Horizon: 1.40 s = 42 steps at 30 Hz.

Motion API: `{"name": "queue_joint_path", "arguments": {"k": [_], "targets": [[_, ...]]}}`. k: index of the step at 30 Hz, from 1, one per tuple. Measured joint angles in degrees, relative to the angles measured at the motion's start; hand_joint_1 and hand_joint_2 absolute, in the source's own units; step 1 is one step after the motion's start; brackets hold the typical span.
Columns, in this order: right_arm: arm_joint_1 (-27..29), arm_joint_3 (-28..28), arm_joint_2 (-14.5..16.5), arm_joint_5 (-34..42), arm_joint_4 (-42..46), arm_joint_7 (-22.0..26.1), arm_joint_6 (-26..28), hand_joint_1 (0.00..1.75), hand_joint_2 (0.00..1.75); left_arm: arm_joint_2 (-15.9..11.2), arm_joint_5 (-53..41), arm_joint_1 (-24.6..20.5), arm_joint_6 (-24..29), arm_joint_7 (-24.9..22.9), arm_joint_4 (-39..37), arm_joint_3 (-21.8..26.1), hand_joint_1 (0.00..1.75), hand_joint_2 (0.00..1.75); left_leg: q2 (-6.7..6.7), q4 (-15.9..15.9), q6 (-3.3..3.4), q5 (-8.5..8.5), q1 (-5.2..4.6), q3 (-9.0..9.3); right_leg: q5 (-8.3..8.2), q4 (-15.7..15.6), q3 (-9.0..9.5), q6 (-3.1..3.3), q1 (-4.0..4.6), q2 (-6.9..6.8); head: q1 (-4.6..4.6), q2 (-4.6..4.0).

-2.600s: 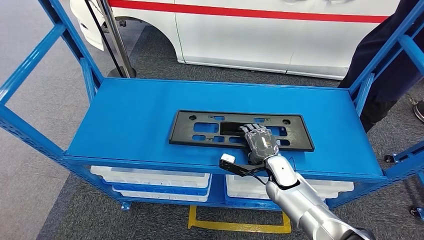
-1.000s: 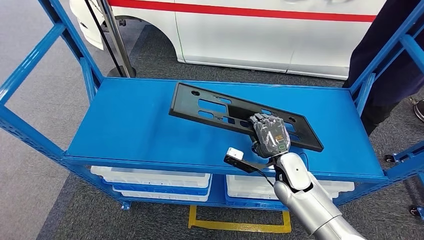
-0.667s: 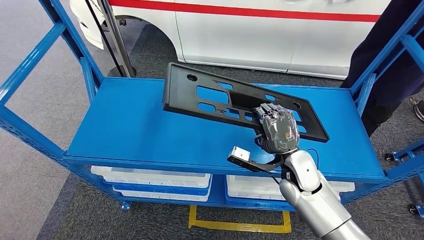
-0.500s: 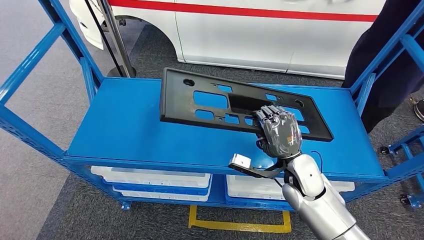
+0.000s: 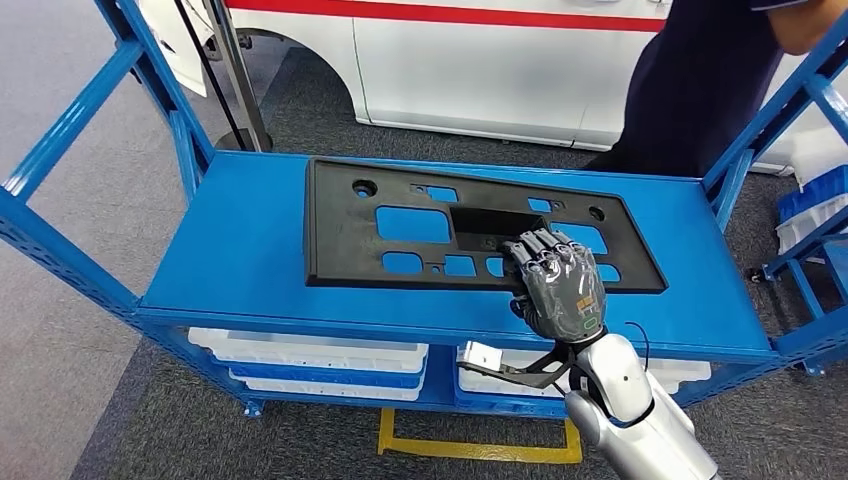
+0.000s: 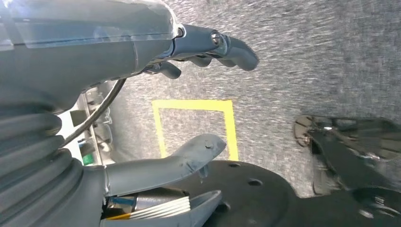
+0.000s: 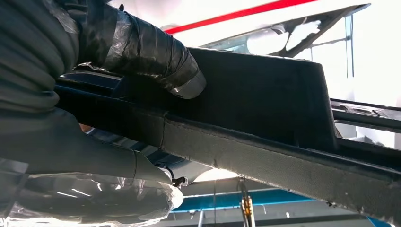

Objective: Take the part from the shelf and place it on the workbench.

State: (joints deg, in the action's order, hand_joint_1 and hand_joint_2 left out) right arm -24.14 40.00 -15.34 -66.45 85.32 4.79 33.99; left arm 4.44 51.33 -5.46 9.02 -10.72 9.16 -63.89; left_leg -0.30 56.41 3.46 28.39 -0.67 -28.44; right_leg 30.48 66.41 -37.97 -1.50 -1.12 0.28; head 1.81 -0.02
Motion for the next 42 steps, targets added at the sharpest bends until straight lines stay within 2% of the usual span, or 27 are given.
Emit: {"name": "queue_joint_path", "arguments": {"k": [2,3,4,5,7,8,10,12,14,16,17,18,19,20,22,23,24,27,28,29,32,33,35,37,39,41,42], "targets": [[0.5,0.0,-0.2,0.0,0.0,0.0,0.1,1.75,1.75,0.0,0.0,0.1,0.0,0.0,0.0,0.0,0.00,1.75,-0.04,0.4,0.10,-0.01,-0.04,-0.48,2.58,7.0,-2.99,0.00,-0.02,0.00,0.01,0.00],[0.7,0.0,-0.3,0.0,0.0,0.0,0.1,1.75,1.75,0.0,0.0,0.2,0.0,0.0,0.0,0.0,0.00,1.75,-0.10,0.6,0.09,0.03,-0.06,-0.68,2.34,8.4,-3.53,0.03,-0.03,-0.01,0.01,0.01],[0.8,0.0,-0.3,0.0,0.0,0.0,0.1,1.75,1.75,0.0,0.0,0.2,0.0,0.0,0.0,0.0,0.00,1.75,-0.16,0.9,0.06,0.12,-0.07,-0.82,1.01,7.4,-3.03,0.12,-0.03,-0.01,0.01,0.01],[0.9,0.0,-0.4,0.0,0.0,0.0,0.1,1.75,1.75,0.0,0.0,0.2,0.0,0.0,0.0,0.0,0.00,1.75,-0.21,1.2,-0.02,0.27,-0.08,-0.90,-1.03,4.5,-1.59,0.32,-0.01,-0.01,0.01,0.01],[0.9,0.0,-0.5,0.0,0.2,0.0,0.1,1.75,1.75,0.1,-0.1,0.2,0.0,0.0,0.0,0.0,0.00,1.75,-0.24,1.8,-0.32,0.71,-0.12,-1.32,-3.66,-2.1,1.66,0.94,0.32,0.05,0.02,0.01],[0.9,0.0,-0.6,0.0,0.3,0.0,0.1,1.75,1.75,0.1,-0.2,0.2,-0.1,0.0,0.0,0.0,0.00,1.75,-0.24,2.1,-0.57,0.83,-0.13,-1.61,-4.14,-4.2,2.59,1.21,0.53,0.06,0.02,0.00],[1.0,0.0,-0.9,0.0,0.6,0.0,0.2,1.75,1.75,0.1,-0.4,0.2,-0.2,0.0,0.0,-0.1,0.00,1.75,-0.22,2.4,-1.10,0.75,-0.12,-2.11,-4.09,-5.4,2.87,1.48,0.90,0.04,0.02,0.00],[1.2,0.0,-1.3,0.1,1.0,0.0,0.3,1.75,1.75,0.1,-0.4,0.2,-0.3,0.0,0.0,-0.2,0.00,1.75,-0.31,2.7,-1.67,1.01,-0.29,-2.35,-4.24,-6.3,2.93,1.81,0.52,-0.09,0.04,0.00],[1.3,-0.1,-1.6,0.4,1.4,0.0,0.3,1.75,1.75,0.0,-0.4,0.2,-0.3,0.0,-0.1,-0.4,0.00,1.75,-0.32,5.7,-2.37,3.70,-0.32,-3.56,-4.70,-7.2,2.91,2.34,-0.06,-0.35,0.13,0.01],[1.4,-0.1,-1.9,0.8,1.7,0.0,0.3,1.75,1.75,-0.1,-0.4,0.2,-0.3,0.0,-0.1,-0.6,0.00,1.75,-0.22,12.5,-3.11,7.91,0.17,-6.08,-5.17,-7.2,2.40,2.61,-0.19,-0.55,0.21,0.01],[1.5,-0.1,-2.0,1.0,1.8,0.0,0.3,1.75,1.75,-0.2,-0.4,0.2,-0.3,0.0,-0.1,-0.7,0.00,1.75,-0.20,15.6,-3.43,9.22,0.42,-7.15,-5.35,-7.0,2.02,2.54,-0.22,-0.60,0.21,0.00],[1.5,-0.1,-2.1,1.2,1.8,0.0,0.2,1.75,1.75,-0.2,-0.5,0.2,-0.3,0.0,-0.1,-0.8,0.00,1.75,-0.19,17.4,-3.70,9.55,0.65,-7.59,-5.52,-6.8,1.60,2.44,-0.28,-0.65,0.21,0.00],[1.5,-0.1,-2.1,1.3,1.8,0.1,0.2,1.75,1.75,-0.3,-0.5,0.2,-0.3,0.0,-0.2,-0.9,0.00,1.75,-0.18,17.0,-3.95,8.75,0.86,-7.01,-5.69,-6.5,1.15,2.28,-0.39,-0.68,0.21,0.01],[1.5,-0.2,-2.1,1.4,1.8,0.1,0.1,1.75,1.75,-0.3,-0.6,0.2,-0.3,-0.1,-0.2,-1.0,0.00,1.75,-0.16,14.5,-4.18,7.10,1.06,-5.40,-5.85,-6.1,0.70,2.08,-0.55,-0.70,0.22,0.00],[1.4,-0.3,-2.1,1.7,1.9,0.3,0.1,1.75,1.75,-0.4,-0.8,0.1,-0.4,-0.4,-0.2,-1.2,0.00,1.75,-0.23,6.7,-4.57,4.29,1.30,-1.12,-6.28,-5.6,-0.10,1.44,-0.78,-0.68,0.25,0.00],[1.4,-0.4,-2.1,1.9,2.0,0.3,0.1,1.75,1.75,-0.4,-0.9,0.1,-0.4,-0.6,-0.2,-1.3,0.00,1.75,-0.39,4.1,-4.41,3.48,1.25,0.19,-6.61,-5.4,-0.34,1.02,-0.79,-0.64,0.24,0.00],[1.4,-0.6,-2.2,1.9,2.1,0.4,0.1,1.75,1.75,-0.3,-0.9,0.0,-0.5,-0.7,-0.2,-1.4,0.00,1.75,-0.56,2.8,-4.16,3.22,1.14,0.62,-7.03,-5.4,-0.50,0.57,-0.70,-0.60,0.23,0.00],[1.3,-0.8,-2.2,2.1,2.3,0.5,0.0,1.75,1.75,-0.3,-0.9,0.0,-0.6,-0.9,-0.2,-1.7,0.00,1.75,-0.67,2.7,-2.68,2.10,0.88,-0.44,-8.08,-5.9,-0.73,-0.65,-0.75,-0.47,0.20,0.00],[1.3,-0.8,-2.3,2.2,2.3,0.6,0.0,1.75,1.75,-0.3,-0.8,0.0,-0.6,-1.0,-0.2,-1.7,0.00,1.75,-0.53,2.6,-2.07,1.53,0.87,-0.88,-7.26,-5.6,-1.10,-0.88,-0.85,-0.45,0.19,0.00],[1.2,-0.9,-2.3,2.2,2.3,0.7,0.0,1.75,1.75,-0.3,-0.7,0.0,-0.6,-1.0,-0.2,-1.8,0.00,1.75,-0.38,2.5,-1.44,0.86,0.88,-1.47,-5.33,-4.2,-1.73,-1.00,-0.90,-0.43,0.19,0.00],[0.9,-0.9,-2.3,2.3,2.4,0.8,0.0,1.75,1.75,-0.3,-0.3,-0.1,-0.5,-0.9,-0.2,-1.9,0.00,1.75,-0.14,2.5,-0.35,-1.09,0.50,-3.81,2.82,5.4,-4.23,-0.88,-0.62,-0.42,0.17,-0.01],[0.8,-0.9,-2.3,2.4,2.4,0.8,0.0,1.75,1.75,-0.3,-0.2,-0.1,-0.5,-0.9,-0.2,-1.9,0.00,1.75,-0.13,2.6,-0.22,-1.65,0.27,-4.60,3.87,8.3,-4.53,-0.75,-0.42,-0.41,0.17,-0.01],[0.7,-0.9,-2.3,2.4,2.4,0.8,0.0,1.75,1.75,-0.3,0.1,0.0,-0.5,-0.9,-0.2,-1.9,0.00,1.75,-0.17,2.7,-0.04,-2.73,-0.32,-6.12,2.35,9.1,-2.72,0.01,0.23,-0.39,0.17,-0.01],[0.4,-0.9,-2.3,2.4,2.6,0.8,0.0,1.75,1.75,-0.2,0.3,-0.1,-0.4,-0.9,-0.2,-1.9,0.00,1.75,-0.25,2.7,0.11,-3.75,-0.96,-7.35,-0.53,3.3,2.32,1.66,1.16,-0.28,0.17,0.00],[-0.2,-0.9,-2.2,2.4,2.9,0.8,0.0,1.75,1.75,0.2,0.6,-0.1,-0.3,-1.0,-0.2,-1.9,0.00,1.75,-0.25,2.7,-0.06,-4.68,-1.17,-8.07,-0.46,-4.1,7.38,3.45,2.01,-0.21,0.27,0.00],[-0.7,-0.9,-2.1,2.5,3.3,0.8,0.0,1.75,1.75,0.4,0.9,-0.1,-0.1,-1.0,-0.2,-1.9,0.00,1.75,-0.19,2.4,-0.62,-5.60,-0.74,-8.30,0.10,-7.8,9.26,4.19,2.62,-0.20,0.29,0.00],[-0.9,-0.9,-2.1,2.5,3.4,0.8,0.0,1.75,1.75,0.4,0.9,0.0,-0.1,-1.1,-0.3,-1.9,0.00,1.75,-0.22,2.2,-0.93,-6.14,-0.53,-8.34,-0.50,-8.5,9.28,4.17,2.80,-0.24,0.23,0.00]]}}
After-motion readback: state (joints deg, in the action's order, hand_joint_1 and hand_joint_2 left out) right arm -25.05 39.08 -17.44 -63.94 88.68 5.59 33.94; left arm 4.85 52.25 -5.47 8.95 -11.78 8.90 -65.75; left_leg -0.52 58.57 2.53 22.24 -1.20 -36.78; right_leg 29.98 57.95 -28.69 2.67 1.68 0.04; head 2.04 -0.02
